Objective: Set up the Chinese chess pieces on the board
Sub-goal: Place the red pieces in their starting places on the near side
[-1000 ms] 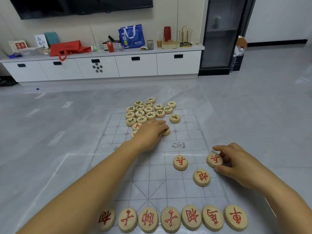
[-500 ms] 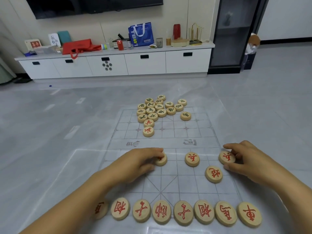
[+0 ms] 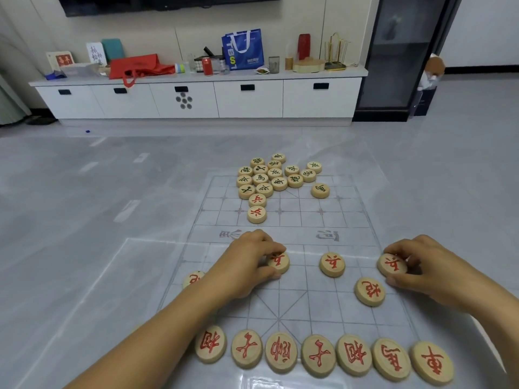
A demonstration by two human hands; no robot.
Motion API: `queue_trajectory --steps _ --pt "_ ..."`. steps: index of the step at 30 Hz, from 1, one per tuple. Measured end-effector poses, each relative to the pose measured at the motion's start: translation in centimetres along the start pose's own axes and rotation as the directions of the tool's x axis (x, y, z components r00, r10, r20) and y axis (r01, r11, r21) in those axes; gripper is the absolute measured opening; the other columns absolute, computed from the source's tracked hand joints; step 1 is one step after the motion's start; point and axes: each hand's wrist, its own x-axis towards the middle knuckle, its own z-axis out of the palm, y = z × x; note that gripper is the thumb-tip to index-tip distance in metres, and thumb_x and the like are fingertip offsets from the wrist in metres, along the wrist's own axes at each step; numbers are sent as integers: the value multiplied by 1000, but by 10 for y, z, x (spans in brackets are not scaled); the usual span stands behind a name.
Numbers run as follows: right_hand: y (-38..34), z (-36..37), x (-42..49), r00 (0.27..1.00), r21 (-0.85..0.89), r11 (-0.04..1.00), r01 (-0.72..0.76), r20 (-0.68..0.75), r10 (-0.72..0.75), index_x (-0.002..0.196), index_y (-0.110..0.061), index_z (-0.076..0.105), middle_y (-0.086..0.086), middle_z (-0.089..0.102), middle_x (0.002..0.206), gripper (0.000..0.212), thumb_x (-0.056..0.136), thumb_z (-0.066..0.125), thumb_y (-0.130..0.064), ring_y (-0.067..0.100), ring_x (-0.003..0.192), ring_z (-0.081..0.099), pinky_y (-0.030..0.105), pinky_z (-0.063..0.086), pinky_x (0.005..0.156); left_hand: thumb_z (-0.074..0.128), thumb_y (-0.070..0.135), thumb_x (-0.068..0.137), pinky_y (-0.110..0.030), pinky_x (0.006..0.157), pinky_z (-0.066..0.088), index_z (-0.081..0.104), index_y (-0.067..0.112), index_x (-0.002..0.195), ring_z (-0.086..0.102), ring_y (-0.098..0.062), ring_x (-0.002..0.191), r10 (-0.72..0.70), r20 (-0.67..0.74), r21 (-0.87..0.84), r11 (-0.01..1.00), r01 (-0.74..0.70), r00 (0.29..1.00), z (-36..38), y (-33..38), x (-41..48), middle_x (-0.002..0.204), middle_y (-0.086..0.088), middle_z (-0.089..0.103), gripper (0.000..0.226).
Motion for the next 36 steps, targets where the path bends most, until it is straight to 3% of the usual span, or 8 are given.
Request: queue_trajectory --steps 5,13,22,32,36 --pt "-1 -1 -2 1000 36 999 0 4 0 104 -35 45 -20 40 95 39 76 72 -29 1 84 48 22 41 79 61 25 86 -18 92 31 48 32 130 38 -8 112 24 45 -23 999 -23 999 -3 -4 2 117 11 42 46" --pt "1 -1 -6 1000 22 1000 -2 -9 3 101 -30 52 -18 42 96 29 77 70 -30 6 86 51 25 46 78 65 24 83 -17 88 33 41 31 131 39 -3 103 27 11 -74 997 -26 1000 -4 -2 1 111 16 45 54" --pt "-1 0 -6 1000 6 1000 -9 -10 9 101 -31 48 -13 42 98 30 78 68 -31 7 87 51 23 45 78 70 26 78 -13 77 37 52 28 110 44 -6 99 -4 -8 -116 993 3 1000 -1 -3 2 105 14 47 36" --pt "-1 -1 -6 1000 0 1000 -19 -5 19 101 -31 48 -12 44 99 31 78 69 -31 7 87 51 26 47 81 70 28 78 -12 77 34 52 26 112 43 -7 98 -11 -32 -108 994 7 999 1 -2 2 108 12 49 38" --pt "1 0 -5 1000 5 1000 -16 8 16 99 -33 47 -15 43 97 32 77 70 -32 4 84 50 25 46 81 70 30 78 -18 85 40 50 26 115 47 -7 102 -13 42 -142 990 19 999 -5 -3 2 109 12 49 43"
